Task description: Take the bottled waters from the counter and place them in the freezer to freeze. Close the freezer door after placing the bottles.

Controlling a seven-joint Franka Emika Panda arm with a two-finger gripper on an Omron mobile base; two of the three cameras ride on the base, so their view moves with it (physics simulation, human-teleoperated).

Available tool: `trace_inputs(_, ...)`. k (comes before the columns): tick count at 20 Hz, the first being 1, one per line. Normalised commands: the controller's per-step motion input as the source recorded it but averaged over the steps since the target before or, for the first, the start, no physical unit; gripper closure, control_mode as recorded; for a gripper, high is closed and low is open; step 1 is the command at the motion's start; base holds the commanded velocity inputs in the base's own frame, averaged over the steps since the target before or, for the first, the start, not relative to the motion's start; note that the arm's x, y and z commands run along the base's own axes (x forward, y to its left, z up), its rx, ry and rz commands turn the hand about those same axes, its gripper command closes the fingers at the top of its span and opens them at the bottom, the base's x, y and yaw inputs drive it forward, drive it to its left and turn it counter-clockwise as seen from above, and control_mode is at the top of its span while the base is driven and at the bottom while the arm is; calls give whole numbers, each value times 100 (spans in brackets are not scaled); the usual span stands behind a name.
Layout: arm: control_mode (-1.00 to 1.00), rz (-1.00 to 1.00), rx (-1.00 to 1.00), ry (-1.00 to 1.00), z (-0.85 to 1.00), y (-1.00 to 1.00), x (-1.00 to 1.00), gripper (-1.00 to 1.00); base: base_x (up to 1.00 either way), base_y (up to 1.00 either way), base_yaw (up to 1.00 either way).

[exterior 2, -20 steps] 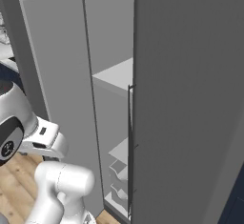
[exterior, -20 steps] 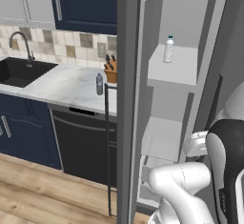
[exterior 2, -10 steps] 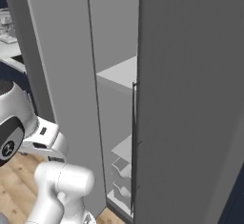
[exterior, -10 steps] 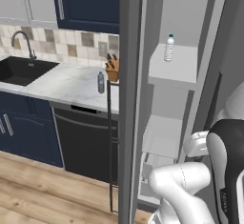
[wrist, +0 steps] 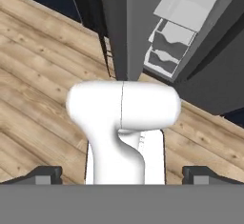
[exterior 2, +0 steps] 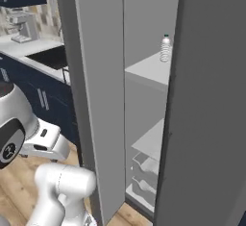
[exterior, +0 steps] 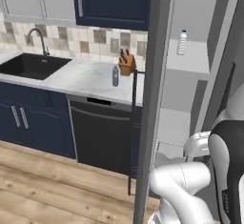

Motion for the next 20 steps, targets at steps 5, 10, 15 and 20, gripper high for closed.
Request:
trace_inputs(5,100,0,0,0,0,0,0,-100,-13,83,-8)
trace_inputs(10,100,0,0,0,0,0,0,-100,-4,84,-12)
trace_inputs(15,100,0,0,0,0,0,0,-100,0,88,-20)
trace_inputs(20,100,0,0,0,0,0,0,-100,4,93,-28)
